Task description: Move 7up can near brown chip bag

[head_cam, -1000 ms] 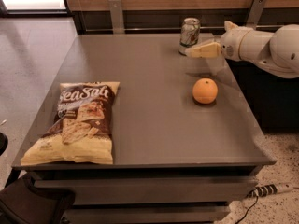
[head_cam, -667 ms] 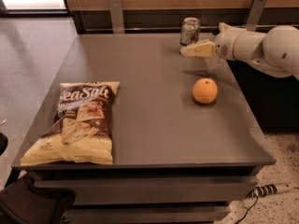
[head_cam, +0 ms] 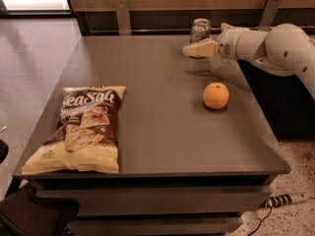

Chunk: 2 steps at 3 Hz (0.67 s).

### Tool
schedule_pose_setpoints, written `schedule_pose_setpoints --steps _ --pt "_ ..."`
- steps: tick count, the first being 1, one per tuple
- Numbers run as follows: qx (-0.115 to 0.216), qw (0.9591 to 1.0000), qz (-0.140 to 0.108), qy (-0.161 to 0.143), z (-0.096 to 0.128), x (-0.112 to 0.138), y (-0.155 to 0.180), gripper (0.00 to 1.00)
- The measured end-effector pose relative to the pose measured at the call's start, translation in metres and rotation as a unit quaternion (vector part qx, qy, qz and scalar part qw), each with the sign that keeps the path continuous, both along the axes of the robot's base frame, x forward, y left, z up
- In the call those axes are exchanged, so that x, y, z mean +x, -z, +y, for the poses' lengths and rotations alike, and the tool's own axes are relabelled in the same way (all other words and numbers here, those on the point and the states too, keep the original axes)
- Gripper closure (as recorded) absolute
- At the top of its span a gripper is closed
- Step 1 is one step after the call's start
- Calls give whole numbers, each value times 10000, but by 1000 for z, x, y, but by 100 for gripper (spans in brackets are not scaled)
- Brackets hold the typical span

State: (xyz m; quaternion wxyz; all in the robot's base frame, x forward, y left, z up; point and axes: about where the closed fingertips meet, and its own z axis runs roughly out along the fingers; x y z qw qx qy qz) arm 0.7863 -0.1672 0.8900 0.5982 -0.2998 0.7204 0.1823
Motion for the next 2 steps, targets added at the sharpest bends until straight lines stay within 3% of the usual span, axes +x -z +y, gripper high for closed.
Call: schedule_pose_setpoints --steps 2 --pt "390 9992 5 -88 9 12 1 0"
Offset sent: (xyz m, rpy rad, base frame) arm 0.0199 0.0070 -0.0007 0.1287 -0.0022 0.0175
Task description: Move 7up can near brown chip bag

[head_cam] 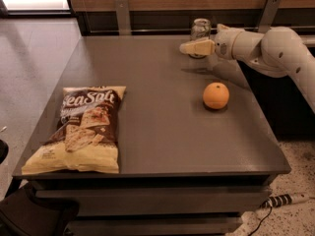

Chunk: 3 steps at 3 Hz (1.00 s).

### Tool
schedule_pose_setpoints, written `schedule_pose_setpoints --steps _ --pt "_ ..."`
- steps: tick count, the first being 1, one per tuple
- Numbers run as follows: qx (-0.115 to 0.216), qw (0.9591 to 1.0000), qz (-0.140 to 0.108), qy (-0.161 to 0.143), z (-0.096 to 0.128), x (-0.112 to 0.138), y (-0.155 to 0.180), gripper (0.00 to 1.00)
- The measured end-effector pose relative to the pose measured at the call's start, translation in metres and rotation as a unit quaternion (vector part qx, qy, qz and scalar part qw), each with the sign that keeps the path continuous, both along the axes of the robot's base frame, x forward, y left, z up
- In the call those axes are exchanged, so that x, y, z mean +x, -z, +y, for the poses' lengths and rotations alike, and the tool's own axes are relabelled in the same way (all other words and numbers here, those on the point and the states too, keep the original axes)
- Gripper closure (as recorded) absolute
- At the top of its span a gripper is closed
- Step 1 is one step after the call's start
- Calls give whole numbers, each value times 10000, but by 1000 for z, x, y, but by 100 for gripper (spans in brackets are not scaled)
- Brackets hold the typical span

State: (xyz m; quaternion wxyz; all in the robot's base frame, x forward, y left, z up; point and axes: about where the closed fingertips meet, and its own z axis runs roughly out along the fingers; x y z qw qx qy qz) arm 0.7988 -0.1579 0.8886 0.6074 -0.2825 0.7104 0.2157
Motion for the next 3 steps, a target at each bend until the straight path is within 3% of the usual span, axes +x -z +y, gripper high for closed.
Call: schedule_pose_setpoints --steps 2,3 --pt "135 9996 -230 -110 8 12 -18 2" --pt "139 9996 -209 -121 11 12 -16 25"
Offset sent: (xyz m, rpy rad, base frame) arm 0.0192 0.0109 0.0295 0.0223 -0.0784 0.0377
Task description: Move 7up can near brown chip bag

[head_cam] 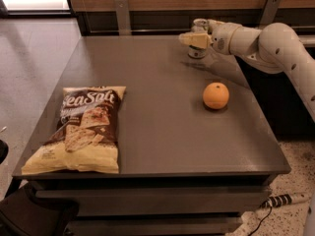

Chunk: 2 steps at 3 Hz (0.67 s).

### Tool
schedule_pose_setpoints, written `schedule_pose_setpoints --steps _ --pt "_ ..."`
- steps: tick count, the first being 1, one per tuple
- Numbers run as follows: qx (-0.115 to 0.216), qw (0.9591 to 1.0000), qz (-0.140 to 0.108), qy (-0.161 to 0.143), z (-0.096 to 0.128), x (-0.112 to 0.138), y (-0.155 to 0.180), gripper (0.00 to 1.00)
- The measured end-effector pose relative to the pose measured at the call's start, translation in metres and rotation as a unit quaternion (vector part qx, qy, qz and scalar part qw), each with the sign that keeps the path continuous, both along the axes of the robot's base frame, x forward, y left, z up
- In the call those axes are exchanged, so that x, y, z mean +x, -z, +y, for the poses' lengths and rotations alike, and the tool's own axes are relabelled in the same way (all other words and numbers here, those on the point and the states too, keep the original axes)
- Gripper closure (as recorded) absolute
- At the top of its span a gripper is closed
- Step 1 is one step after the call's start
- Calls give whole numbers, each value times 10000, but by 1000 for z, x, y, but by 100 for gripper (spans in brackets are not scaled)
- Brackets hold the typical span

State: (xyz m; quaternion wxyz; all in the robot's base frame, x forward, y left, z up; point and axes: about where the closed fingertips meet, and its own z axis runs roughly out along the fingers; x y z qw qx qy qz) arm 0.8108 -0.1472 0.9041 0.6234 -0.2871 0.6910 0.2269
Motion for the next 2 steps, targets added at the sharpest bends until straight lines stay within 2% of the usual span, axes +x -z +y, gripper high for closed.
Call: schedule_pose_setpoints --steps 2 --pt "7 10000 10 -42 6 1 1 71"
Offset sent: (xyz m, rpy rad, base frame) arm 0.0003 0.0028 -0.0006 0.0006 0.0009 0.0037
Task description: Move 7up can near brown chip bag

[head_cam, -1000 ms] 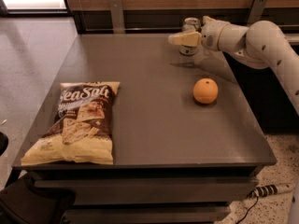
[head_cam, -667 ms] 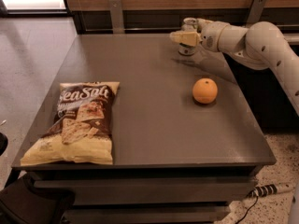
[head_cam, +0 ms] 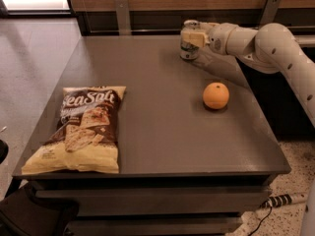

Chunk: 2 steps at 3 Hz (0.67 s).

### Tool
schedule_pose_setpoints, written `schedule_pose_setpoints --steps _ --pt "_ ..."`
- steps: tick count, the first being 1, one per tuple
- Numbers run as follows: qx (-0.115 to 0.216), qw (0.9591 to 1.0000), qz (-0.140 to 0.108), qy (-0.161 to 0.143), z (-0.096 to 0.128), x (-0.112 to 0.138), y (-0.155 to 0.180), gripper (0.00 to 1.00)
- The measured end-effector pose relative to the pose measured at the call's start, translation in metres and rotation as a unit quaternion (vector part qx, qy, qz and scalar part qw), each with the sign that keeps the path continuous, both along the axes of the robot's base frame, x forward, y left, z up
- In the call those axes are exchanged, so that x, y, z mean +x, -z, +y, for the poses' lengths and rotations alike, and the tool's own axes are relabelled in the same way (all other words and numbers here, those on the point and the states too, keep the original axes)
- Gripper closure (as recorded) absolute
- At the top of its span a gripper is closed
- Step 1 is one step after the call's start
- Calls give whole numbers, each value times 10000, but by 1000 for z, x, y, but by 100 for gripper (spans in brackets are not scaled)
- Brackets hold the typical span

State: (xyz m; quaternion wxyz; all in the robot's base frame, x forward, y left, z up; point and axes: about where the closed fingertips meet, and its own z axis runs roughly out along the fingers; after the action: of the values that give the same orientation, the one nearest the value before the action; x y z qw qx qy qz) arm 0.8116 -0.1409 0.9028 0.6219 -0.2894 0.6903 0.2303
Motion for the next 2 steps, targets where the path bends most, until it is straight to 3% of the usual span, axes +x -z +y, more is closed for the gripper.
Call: schedule_pose_setpoints --steps 1,2 --pt "3 10000 5 -22 3 0 1 94" --pt "6 10000 8 -37 6 1 1 100"
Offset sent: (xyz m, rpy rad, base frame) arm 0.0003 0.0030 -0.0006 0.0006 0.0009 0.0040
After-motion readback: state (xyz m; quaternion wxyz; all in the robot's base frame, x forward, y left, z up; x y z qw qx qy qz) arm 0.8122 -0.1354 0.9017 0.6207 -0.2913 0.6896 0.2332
